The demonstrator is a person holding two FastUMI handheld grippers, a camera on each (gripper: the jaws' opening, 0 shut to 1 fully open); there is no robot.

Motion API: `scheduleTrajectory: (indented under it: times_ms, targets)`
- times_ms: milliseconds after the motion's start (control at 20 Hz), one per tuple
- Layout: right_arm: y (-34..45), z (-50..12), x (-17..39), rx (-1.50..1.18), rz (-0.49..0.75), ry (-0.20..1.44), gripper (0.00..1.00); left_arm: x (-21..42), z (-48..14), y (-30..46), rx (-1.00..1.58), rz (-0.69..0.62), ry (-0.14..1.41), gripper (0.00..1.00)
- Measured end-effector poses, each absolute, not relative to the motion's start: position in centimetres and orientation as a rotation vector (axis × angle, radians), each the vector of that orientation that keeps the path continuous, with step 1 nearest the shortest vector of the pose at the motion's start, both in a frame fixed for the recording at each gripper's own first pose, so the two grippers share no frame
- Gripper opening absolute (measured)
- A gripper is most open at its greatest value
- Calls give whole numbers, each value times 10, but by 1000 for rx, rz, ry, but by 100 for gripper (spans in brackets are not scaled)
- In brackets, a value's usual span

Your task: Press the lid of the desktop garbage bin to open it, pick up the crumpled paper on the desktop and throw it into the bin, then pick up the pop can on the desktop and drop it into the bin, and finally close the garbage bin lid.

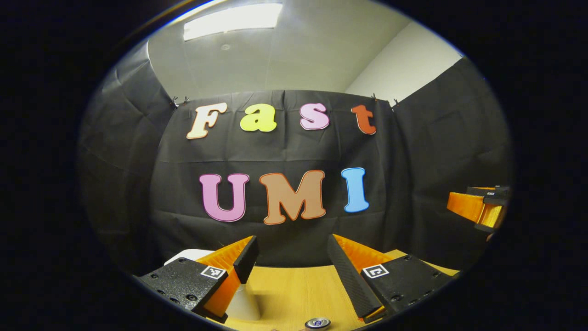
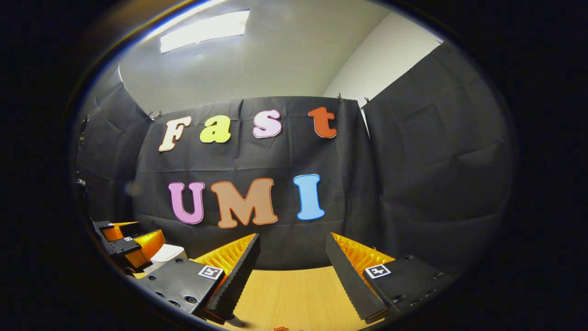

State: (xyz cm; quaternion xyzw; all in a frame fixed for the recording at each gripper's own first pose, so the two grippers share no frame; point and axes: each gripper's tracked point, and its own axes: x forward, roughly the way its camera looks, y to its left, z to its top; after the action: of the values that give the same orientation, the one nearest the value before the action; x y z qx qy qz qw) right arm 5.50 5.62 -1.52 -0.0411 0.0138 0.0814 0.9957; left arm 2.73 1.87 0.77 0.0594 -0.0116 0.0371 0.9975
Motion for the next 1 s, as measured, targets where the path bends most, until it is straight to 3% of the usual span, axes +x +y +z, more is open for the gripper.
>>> scheduleTrajectory:
  times_ms: [1000]
  targets:
    - [78,-27,64,-87,200,58,95,34,8,36,97,77,-30,92]
